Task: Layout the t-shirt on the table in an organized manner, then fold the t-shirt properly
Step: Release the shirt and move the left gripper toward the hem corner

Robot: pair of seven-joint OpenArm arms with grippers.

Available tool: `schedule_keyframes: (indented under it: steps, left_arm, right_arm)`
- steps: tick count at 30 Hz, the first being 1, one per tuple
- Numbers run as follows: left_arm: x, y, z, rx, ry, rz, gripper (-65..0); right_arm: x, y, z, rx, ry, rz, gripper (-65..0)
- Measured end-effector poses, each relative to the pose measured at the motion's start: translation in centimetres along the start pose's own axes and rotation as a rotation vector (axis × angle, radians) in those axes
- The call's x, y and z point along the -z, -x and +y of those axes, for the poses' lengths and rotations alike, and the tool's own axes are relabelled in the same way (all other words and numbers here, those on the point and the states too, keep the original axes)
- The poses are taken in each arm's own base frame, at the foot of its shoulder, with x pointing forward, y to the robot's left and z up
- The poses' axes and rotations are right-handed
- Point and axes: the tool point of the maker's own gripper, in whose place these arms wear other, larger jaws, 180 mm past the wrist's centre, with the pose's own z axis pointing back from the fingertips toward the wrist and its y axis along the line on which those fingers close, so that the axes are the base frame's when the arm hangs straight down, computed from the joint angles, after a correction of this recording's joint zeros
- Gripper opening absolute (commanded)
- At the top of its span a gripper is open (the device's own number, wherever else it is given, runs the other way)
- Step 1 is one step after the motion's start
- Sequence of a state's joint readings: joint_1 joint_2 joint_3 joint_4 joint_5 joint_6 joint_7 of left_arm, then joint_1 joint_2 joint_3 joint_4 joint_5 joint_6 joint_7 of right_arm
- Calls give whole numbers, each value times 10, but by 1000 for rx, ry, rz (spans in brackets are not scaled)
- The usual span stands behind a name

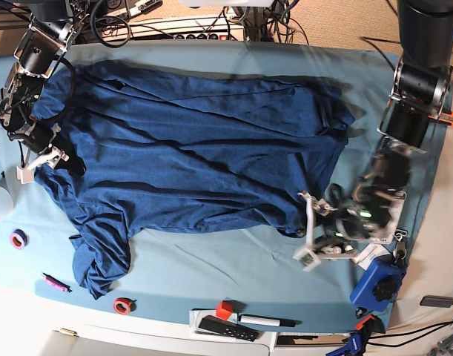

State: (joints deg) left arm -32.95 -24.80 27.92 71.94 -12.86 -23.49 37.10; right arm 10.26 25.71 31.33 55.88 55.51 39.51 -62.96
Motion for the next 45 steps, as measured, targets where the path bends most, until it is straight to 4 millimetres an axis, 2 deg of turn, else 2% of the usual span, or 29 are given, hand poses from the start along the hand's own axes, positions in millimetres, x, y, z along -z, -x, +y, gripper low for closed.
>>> schedule_keyframes:
  steps: [6, 12, 15, 17, 20, 23, 26, 33, 42, 43, 45]
  left_arm:
    - [22, -4, -5, 106, -19, 66, -420]
    - [52, 8, -13, 50, 16, 140, -420]
    - [55, 0, -16, 61, 50, 138, -422]
    - [55, -10, -22, 47, 85, 110, -481]
    - [54, -19, -31, 42, 142, 76, -650]
    - [52, -24, -22, 45, 124, 72, -650]
    - [50, -28, 3, -9, 12, 67, -650]
    - [36, 5, 61, -26, -218, 146, -650]
    - [22, 34, 81, -56, -241, 195, -650]
    - [22, 35, 81, -68, -239, 194, -596]
    - [21, 36, 81, -77, -236, 191, -419]
  right_arm:
    - [0, 1, -1, -5, 8, 7, -381]
    - [0, 1, -2, -7, 9, 8, -381]
    - [0, 1, -2, -6, 9, 7, -381]
    - [0, 1, -1, -6, 9, 7, -381]
    - [0, 1, -2, -6, 10, 5, -381]
    - [0, 1, -2, -6, 10, 5, -381]
    - [0, 1, -2, -6, 10, 5, -381]
    - [0, 0, -2, -6, 9, 1, -381]
    - [0, 0, -2, -6, 10, 0, -381]
    - [0, 0, -2, -6, 9, -1, -381]
    - [0, -1, -2, -6, 10, -3, -381]
